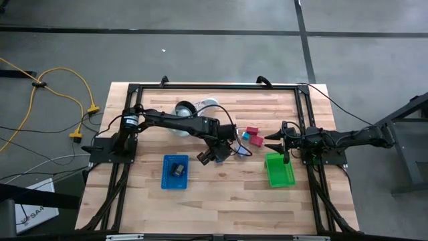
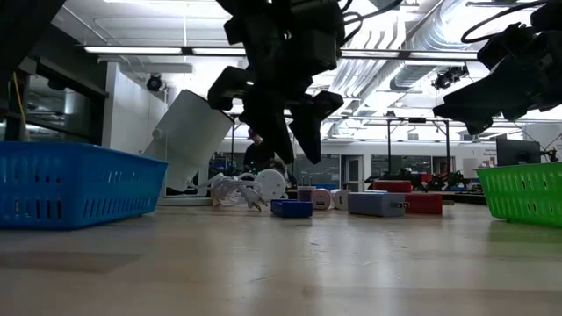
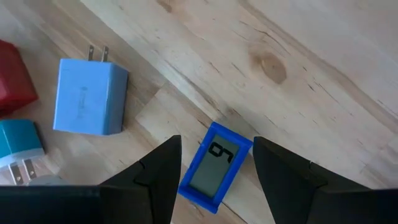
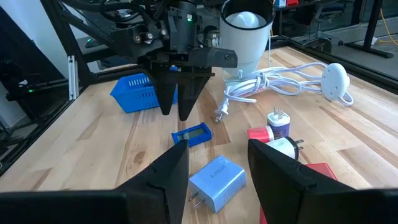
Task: Pick & Place Office items
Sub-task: Put the blue digital timer into the blue bin
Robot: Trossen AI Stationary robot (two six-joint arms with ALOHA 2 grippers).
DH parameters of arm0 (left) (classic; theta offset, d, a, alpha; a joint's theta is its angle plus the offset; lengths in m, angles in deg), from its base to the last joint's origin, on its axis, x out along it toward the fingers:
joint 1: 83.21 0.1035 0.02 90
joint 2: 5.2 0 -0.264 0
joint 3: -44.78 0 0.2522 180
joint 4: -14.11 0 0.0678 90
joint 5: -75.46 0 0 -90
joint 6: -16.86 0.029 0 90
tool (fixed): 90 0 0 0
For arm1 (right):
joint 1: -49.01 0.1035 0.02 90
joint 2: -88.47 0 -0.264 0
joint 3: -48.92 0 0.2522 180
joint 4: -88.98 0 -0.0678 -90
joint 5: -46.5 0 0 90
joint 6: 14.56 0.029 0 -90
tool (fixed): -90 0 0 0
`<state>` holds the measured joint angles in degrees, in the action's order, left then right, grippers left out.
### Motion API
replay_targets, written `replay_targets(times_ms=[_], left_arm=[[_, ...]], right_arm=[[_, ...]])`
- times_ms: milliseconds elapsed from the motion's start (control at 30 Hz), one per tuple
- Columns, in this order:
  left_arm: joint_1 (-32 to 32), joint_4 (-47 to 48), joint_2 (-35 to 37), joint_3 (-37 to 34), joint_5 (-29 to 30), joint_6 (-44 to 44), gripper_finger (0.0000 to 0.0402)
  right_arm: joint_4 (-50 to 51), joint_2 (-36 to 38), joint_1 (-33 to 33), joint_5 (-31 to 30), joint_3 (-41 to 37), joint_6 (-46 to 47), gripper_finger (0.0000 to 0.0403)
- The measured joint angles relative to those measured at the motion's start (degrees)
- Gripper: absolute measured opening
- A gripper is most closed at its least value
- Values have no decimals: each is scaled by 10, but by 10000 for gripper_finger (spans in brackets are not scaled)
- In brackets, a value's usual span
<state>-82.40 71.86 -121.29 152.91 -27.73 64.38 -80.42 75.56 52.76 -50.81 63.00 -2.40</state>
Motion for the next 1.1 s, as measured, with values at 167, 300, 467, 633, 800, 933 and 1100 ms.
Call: replay_targets(times_ms=[167,300,467,633,800,933,1100], left_arm=[[-3,0,0,0,-1,-2,215],[-3,0,0,0,-12,6,238],[-7,-1,0,0,-21,59,242],[-12,0,-9,0,-8,94,242],[-10,8,-32,-1,-2,99,242],[-8,-1,-37,-1,-1,110,242],[-7,-4,-47,-1,1,111,242]], right_arm=[[0,0,0,0,0,0,153],[0,0,0,0,0,0,153],[0,0,0,0,0,0,153],[0,0,0,0,0,0,153],[0,0,0,0,0,0,153],[-1,-3,0,0,0,0,153],[0,-5,0,0,0,0,153]])
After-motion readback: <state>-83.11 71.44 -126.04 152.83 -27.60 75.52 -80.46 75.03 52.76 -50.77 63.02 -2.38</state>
